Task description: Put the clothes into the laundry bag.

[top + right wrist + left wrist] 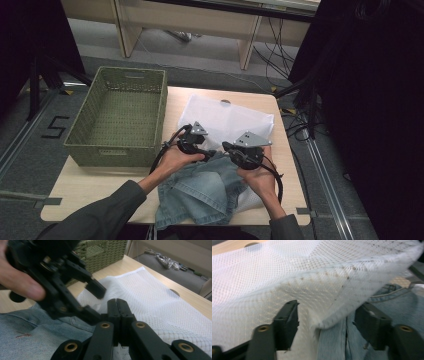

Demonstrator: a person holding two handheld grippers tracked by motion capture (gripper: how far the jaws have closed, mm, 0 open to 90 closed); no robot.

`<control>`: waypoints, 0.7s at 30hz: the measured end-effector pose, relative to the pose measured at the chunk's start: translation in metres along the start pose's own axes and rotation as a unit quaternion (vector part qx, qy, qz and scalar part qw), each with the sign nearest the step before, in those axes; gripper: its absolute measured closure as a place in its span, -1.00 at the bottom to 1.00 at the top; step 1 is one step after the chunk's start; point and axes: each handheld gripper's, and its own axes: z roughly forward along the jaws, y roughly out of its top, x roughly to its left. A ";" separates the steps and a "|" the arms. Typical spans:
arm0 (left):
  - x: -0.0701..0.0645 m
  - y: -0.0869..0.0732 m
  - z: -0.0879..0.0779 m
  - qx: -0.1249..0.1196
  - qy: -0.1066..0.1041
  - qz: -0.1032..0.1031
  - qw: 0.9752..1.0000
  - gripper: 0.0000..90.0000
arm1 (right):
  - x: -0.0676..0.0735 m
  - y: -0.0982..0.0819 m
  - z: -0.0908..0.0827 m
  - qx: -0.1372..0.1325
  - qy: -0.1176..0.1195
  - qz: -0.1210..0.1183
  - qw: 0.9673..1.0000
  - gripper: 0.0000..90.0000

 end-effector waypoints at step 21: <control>0.030 0.005 -0.034 0.007 -0.029 0.050 0.998 0.91 | 0.028 -0.003 -0.005 0.018 0.120 0.015 0.992 0.12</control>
